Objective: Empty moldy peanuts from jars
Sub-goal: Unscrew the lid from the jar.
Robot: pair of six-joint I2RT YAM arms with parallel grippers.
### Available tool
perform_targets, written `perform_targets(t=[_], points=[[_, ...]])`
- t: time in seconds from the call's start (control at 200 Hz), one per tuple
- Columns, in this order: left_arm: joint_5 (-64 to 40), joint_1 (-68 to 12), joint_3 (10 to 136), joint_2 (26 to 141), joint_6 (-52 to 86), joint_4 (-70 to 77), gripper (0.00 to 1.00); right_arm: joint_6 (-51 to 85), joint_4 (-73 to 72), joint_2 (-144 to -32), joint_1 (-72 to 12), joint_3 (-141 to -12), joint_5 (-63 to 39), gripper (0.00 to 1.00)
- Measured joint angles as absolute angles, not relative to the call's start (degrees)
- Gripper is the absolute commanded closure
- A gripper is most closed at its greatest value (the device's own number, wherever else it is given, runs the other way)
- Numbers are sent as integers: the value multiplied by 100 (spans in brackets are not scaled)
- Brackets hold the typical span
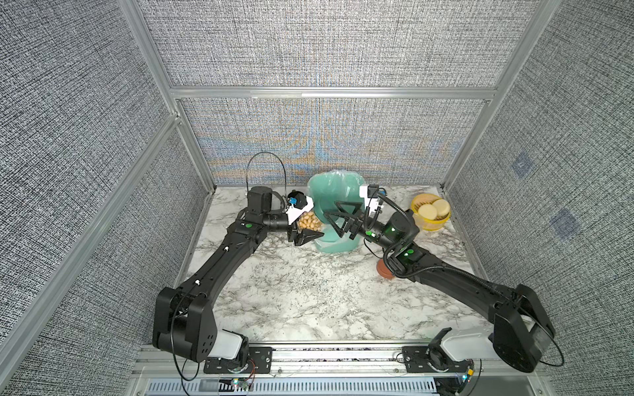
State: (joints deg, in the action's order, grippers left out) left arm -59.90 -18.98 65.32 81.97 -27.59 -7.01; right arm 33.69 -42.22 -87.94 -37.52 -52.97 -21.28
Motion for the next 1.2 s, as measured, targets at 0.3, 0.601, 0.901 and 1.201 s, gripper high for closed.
perform_targets(t=[0.3, 0.601, 0.901, 1.201], points=[[-5990, -1896, 6532, 8197, -2742, -701, 100, 3365, -4206, -8989, -3820, -5474, -2152, 2], [-5959, -1896, 6532, 8200, -2742, -703, 100, 3273, -3988, -9122, -3881, -5647, -2198, 2], [-5953, -1890, 6532, 8200, -2735, -716, 100, 3068, -3918, -9170, -3903, -5680, -2274, 30], [-5955, -1887, 6532, 8202, -2751, -720, 100, 2950, -3920, -9183, -3907, -5695, -2322, 55]])
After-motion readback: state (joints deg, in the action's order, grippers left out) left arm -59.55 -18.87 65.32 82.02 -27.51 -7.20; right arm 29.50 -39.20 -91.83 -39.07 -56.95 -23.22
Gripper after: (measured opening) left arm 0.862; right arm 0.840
